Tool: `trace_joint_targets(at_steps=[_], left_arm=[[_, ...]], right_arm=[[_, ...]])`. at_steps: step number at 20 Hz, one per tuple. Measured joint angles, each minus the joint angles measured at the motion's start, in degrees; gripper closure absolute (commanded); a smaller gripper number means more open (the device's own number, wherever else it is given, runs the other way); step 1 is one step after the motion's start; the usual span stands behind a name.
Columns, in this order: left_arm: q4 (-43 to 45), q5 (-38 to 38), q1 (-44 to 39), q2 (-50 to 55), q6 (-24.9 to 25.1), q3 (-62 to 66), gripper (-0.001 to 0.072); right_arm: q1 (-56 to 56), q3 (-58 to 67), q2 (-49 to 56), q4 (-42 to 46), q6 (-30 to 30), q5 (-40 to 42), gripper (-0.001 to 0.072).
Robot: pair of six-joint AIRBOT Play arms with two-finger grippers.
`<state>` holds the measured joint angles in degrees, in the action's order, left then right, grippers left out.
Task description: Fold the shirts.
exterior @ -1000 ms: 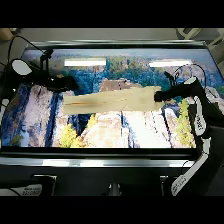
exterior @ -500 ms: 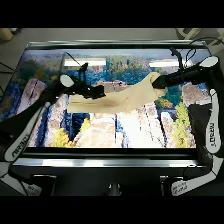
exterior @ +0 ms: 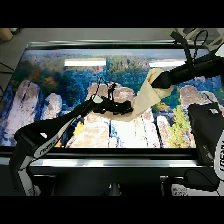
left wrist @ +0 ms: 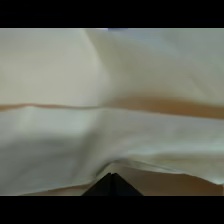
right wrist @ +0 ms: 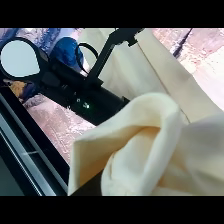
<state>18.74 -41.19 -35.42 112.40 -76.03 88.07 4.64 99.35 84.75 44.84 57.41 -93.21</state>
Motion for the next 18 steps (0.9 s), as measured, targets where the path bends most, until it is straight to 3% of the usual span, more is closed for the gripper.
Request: trace_joint_targets(at_steps=[4,8,12,13,14,15,18], left_arm=[[4.4,-1.6,5.6,-3.4,1.9,0.0,0.0687],[18.9,-6.1,18.7,-14.0,-1.0,0.0,0.0686],[25.3,-9.6,32.6,-27.1,-2.3,0.0,0.0685],[26.3,-10.6,35.6,-30.1,-2.4,0.0,0.0685],[27.0,-11.9,37.8,-32.6,-2.5,0.0,0.0685],[27.2,-13.6,39.6,-35.0,-2.3,0.0,0.0685],[28.2,-18.3,43.0,-39.1,-0.6,0.0,0.0685]], right_arm=[[-0.7,0.0,0.5,4.7,0.7,2.1,0.0692],[-5.8,0.0,4.9,5.9,0.8,7.5,0.0692],[-15.2,0.0,12.9,4.4,0.5,15.5,0.0687],[-17.6,0.0,15.3,3.5,0.5,17.8,0.0565],[-19.9,0.0,18.0,2.0,0.6,20.6,0.0111],[-22.0,0.0,20.7,-0.3,0.2,23.3,0.0027],[-25.1,0.0,25.4,-8.9,-2.8,27.1,0.0011]])
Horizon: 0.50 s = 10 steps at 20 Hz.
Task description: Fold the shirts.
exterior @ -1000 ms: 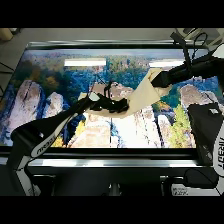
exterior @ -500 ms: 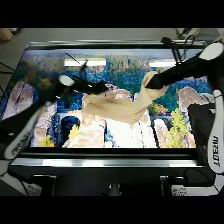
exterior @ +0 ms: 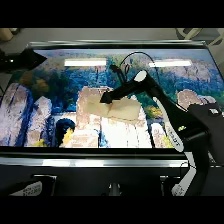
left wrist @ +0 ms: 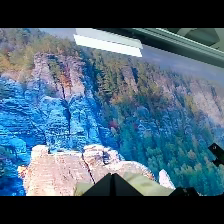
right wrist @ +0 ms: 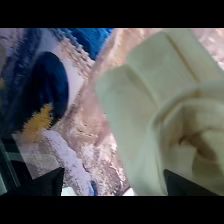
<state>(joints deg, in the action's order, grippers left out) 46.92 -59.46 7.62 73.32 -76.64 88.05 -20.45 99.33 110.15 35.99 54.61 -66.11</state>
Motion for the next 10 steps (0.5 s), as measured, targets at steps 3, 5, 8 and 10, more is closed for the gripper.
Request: trace_joint_targets(at_steps=[3,5,8,10], left_arm=[[0.2,-3.0,1.1,-1.5,1.7,-0.5,0.0685],[0.5,-3.8,1.6,-1.9,2.4,-1.0,0.0685],[0.5,-4.5,1.7,-2.2,3.0,-2.0,0.0685],[0.5,-4.7,1.9,-2.3,3.2,-2.3,0.0685]], right_arm=[[2.3,0.0,0.0,-1.1,-0.6,-2.2,0.001],[6.3,0.0,-2.0,3.7,-0.1,-6.3,0.0017],[13.3,-0.2,-4.5,16.2,3.3,-13.2,0.0046],[17.0,-2.4,-5.2,23.0,6.9,-16.1,0.0045]])
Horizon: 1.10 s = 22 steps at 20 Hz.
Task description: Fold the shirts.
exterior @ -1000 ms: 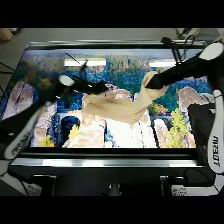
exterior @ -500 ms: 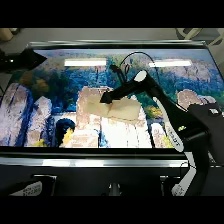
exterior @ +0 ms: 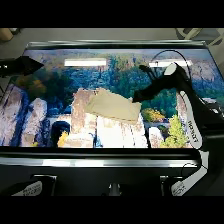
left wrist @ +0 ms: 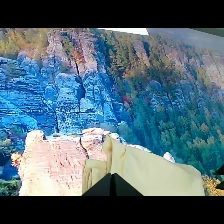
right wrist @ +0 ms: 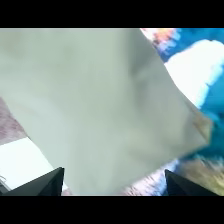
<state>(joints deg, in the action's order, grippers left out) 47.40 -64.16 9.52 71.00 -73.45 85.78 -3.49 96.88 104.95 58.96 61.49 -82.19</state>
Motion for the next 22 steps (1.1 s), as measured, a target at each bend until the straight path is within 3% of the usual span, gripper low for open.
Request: trace_joint_targets(at_steps=[2,5,6,7,8,9,15,22], left_arm=[[0.0,-0.2,0.0,0.0,0.0,-0.2,0.0685],[0.1,-0.3,-0.5,0.0,0.0,-0.3,0.0684],[0.0,-0.4,-0.8,-0.1,0.0,-0.3,0.0684],[0.0,-0.5,-1.2,-0.1,0.0,-0.3,0.0684],[0.0,-0.5,-1.4,-0.1,0.0,-0.3,0.0684],[0.0,-0.5,-1.7,-0.1,0.0,-0.3,0.0684],[0.0,-0.4,-2.3,-0.1,0.2,-0.3,0.0684],[0.0,-0.2,-2.4,-0.1,1.0,-0.3,0.0684]], right_arm=[[1.5,-4.1,-0.4,0.8,2.1,0.1,0.0044],[1.8,-11.4,-0.5,-4.6,4.5,6.6,0.0049],[1.6,-13.2,-0.2,-7.1,5.2,8.3,0.016],[1.4,-14.4,0.3,-9.2,5.7,9.8,0.0458],[1.2,-15.4,0.6,-11.4,5.7,10.8,0.0655],[1.4,-15.8,0.7,-13.6,5.4,11.2,0.069],[9.0,-9.5,-4.2,-23.9,-3.7,4.9,0.0692],[31.2,-2.8,-19.1,-15.9,0.2,-1.6,0.0692]])
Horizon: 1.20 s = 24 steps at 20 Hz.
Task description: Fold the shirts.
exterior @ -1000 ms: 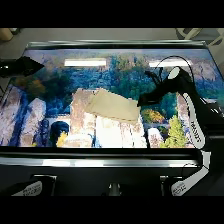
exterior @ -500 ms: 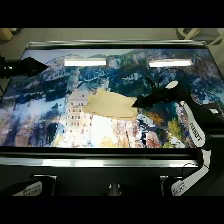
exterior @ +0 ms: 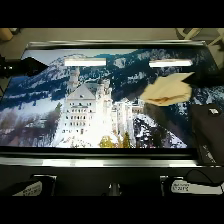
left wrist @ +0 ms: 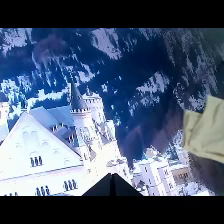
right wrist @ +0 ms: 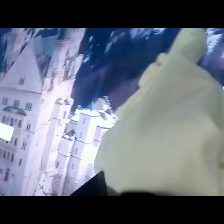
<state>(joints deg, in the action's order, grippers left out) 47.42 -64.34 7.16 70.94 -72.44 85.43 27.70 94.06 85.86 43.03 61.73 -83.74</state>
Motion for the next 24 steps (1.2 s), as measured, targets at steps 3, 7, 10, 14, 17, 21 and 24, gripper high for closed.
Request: trace_joint_targets(at_steps=[3,7,10,14,17,21,24], left_arm=[[0.0,0.0,0.0,0.0,0.3,0.0,0.0684],[0.0,0.0,0.0,0.0,1.0,0.0,0.0684],[0.0,0.3,-0.2,0.0,1.9,0.0,0.0684],[0.0,0.4,-0.3,0.0,2.7,0.0,0.0684],[-0.3,0.4,-0.3,0.0,2.9,0.0,0.0684],[-1.1,0.3,-0.5,0.0,3.0,0.0,0.0684],[-1.6,0.3,-1.0,-0.1,3.0,0.0,0.0684]], right_arm=[[9.7,0.6,-4.0,1.0,0.9,-2.9,0.0692],[21.0,0.9,-7.9,2.6,1.8,-6.8,0.0691],[27.2,1.0,-10.1,7.5,2.5,-10.0,0.0691],[30.4,0.7,-11.4,24.2,3.3,-16.0,0.0691],[31.3,-2.3,-12.1,35.0,4.0,-17.7,0.0691],[31.6,-13.8,-14.1,42.1,5.5,-15.7,0.0685],[31.7,-23.4,-15.8,44.8,7.3,-11.0,0.026]])
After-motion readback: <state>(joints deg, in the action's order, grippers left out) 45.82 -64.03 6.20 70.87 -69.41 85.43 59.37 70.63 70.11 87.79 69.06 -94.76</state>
